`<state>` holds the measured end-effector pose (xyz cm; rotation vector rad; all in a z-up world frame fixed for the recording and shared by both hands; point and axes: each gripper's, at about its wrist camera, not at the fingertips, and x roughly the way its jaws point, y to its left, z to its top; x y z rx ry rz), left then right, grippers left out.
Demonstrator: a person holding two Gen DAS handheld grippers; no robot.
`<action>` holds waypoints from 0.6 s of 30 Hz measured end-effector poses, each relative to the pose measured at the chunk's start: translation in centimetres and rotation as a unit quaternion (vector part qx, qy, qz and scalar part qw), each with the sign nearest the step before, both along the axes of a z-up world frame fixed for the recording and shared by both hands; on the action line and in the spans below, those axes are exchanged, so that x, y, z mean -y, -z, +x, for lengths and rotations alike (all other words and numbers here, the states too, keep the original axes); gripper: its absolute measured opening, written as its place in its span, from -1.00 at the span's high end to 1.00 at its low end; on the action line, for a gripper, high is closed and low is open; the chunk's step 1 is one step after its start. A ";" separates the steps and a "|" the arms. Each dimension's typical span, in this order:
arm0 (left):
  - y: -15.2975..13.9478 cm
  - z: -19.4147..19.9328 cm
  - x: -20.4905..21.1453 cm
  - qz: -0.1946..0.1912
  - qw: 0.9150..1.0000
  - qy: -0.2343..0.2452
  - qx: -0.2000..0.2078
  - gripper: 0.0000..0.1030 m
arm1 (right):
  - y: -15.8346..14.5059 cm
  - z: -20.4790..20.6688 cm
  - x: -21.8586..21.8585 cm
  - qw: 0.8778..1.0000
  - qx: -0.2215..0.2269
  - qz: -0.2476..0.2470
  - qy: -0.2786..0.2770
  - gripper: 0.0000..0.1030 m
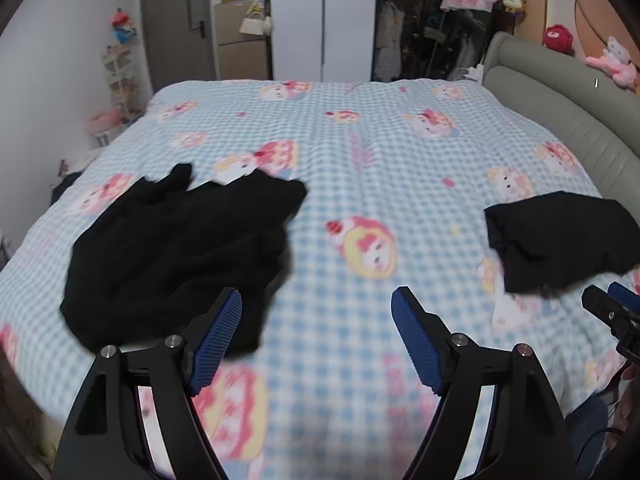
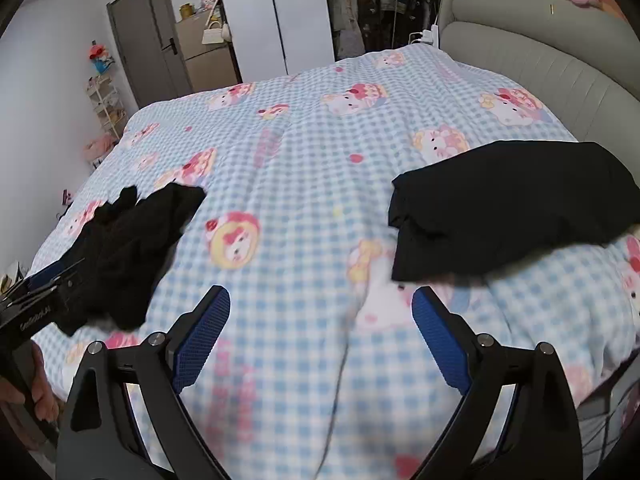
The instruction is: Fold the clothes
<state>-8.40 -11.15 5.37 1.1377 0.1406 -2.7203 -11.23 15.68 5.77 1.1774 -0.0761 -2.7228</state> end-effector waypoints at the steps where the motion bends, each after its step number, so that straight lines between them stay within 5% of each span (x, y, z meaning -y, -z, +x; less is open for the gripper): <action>1: 0.3 1.8 -0.1 0.007 1.000 -0.012 -0.002 -0.61 | 0.2 1.2 0.2 1.000 -0.004 0.003 0.000 -0.82; 5: 2.5 7.9 -1.0 0.034 0.999 -0.040 -0.006 -0.68 | 2.0 7.1 0.9 1.000 -0.016 0.012 0.011 -0.85; 8: 4.2 10.4 -2.7 0.011 0.999 -0.034 0.006 -0.68 | 4.5 10.7 1.0 1.000 -0.001 0.018 0.004 -0.87; 18: 4.7 14.0 -5.2 0.008 1.000 -0.009 -0.021 -0.69 | 6.3 13.7 1.2 0.999 -0.012 0.043 -0.008 -0.87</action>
